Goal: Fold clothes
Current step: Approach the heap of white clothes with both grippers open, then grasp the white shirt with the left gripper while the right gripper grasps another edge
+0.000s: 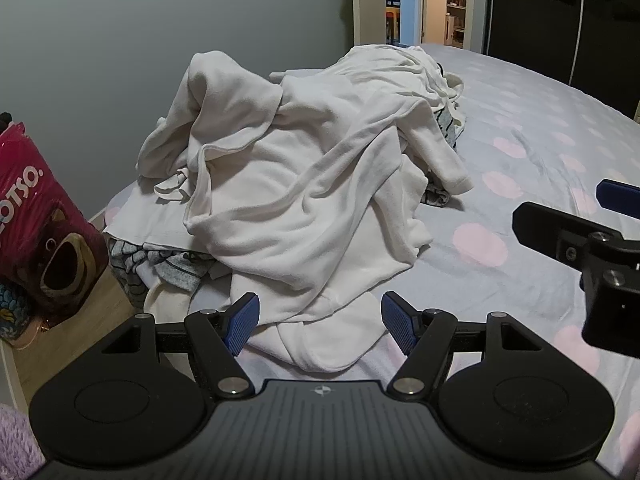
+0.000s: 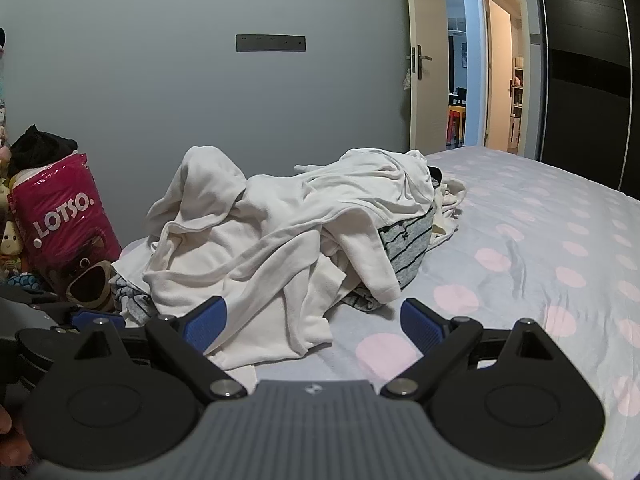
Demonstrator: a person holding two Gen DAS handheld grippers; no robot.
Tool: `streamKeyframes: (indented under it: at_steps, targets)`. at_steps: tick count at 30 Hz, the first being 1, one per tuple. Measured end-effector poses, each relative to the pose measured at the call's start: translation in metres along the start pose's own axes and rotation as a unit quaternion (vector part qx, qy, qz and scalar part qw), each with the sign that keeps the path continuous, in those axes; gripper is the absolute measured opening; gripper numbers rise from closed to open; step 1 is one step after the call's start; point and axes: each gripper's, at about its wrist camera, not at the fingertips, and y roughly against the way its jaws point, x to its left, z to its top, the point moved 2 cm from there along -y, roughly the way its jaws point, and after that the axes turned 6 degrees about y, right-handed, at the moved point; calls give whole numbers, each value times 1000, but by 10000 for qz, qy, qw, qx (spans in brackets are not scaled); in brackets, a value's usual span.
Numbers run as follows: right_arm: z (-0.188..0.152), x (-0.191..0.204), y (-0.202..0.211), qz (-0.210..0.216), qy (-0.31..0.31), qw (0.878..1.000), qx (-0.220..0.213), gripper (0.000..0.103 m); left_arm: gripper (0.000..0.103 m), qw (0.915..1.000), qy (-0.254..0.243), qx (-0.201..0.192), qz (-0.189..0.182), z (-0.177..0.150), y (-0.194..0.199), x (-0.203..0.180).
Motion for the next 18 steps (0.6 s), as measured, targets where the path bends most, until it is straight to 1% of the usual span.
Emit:
streamKeyframes:
  at_steps: [5,10,13,16,18]
  targets:
    - [2,1,-2,41,42,10000,-16,95,62,10000,14,10,-71,4,-2,2]
    - [5,4,-9,88,177,9998,45,95,62,9999,-15,86,-81,9,-8,4]
    - [10,5,-17,137,253,9995,96,95,62,9997,37,175,-154,16,-12,8]
    - [17,3,-28,203,239,9994,125,93,57,9995,15,196,-246,30,-19,14]
    - [23,2,-40,239,259,9992,166,90,53,9994,-26,199,-289,41,-24,18]
